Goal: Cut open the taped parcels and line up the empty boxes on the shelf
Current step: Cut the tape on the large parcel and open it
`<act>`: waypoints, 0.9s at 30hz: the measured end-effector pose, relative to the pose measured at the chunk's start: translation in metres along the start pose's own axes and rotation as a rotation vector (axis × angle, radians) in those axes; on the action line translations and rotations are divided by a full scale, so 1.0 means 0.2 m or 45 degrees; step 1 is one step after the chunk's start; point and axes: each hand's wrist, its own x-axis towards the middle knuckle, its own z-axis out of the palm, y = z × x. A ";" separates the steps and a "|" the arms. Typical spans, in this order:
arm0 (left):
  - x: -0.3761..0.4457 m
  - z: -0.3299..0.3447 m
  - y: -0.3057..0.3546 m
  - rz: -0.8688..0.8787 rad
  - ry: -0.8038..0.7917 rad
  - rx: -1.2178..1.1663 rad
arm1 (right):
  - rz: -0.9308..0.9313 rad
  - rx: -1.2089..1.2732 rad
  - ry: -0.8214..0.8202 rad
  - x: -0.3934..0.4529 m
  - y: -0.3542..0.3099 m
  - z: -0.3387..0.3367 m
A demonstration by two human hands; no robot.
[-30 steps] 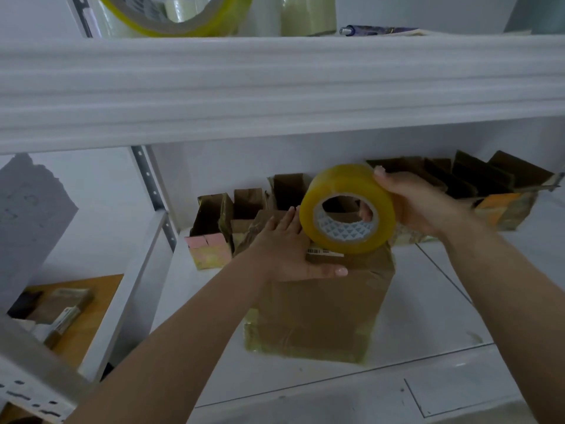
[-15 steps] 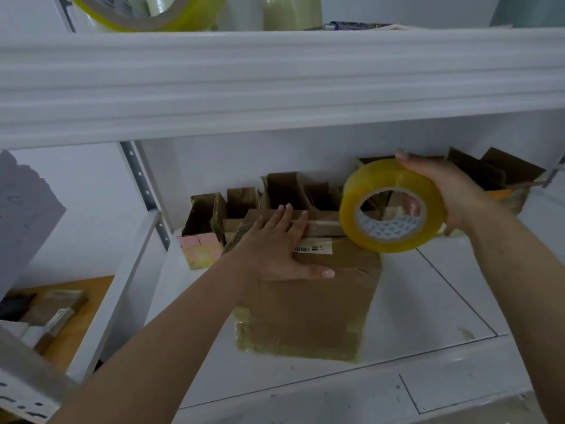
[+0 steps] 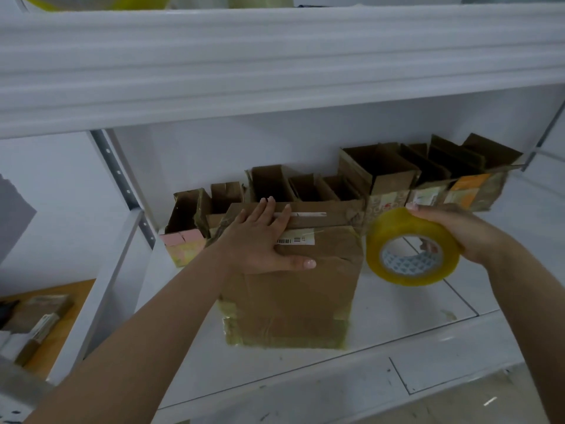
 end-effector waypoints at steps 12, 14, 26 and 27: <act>-0.02 -0.08 0.34 0.170 0.163 -0.028 | 0.026 0.091 -0.083 0.00 0.14 0.04; 0.01 -0.03 0.44 0.233 0.159 -0.030 | 0.001 0.086 -0.110 0.00 0.15 0.04; 0.01 -0.04 0.24 0.465 0.099 -0.140 | 0.032 0.067 -0.242 -0.07 0.12 0.11; 0.00 -0.05 0.22 0.479 0.116 -0.223 | 0.028 0.066 -0.267 -0.08 0.11 0.13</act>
